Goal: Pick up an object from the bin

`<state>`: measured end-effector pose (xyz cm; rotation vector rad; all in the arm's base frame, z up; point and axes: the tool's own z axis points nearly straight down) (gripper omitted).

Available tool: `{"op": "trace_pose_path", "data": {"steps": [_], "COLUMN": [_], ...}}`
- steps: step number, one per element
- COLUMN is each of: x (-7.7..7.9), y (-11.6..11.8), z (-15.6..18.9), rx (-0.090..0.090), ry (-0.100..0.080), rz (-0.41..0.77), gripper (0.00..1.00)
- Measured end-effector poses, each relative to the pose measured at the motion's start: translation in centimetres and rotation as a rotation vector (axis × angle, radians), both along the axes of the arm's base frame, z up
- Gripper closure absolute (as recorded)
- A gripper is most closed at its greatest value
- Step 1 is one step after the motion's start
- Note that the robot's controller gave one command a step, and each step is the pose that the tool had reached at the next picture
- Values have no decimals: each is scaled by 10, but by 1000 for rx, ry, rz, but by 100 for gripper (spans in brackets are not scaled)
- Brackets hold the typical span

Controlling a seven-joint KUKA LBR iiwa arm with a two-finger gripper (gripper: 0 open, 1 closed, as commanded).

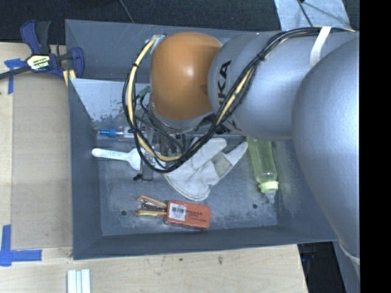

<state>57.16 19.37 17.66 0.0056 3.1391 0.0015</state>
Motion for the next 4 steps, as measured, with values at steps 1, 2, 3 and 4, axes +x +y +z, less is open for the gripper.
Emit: {"op": "trace_pose_path", "data": {"steps": [1, 2, 3, 4], "x": [0, 3, 22, 22], "y": [0, -17, -57, -57], "z": [0, -34, -105, -105], "rx": [0, 2, 0, 0], "ry": [0, -7, -3, -3], "rz": [0, 66, 186, 186], "gripper": [0, 0, 100, 100]}}
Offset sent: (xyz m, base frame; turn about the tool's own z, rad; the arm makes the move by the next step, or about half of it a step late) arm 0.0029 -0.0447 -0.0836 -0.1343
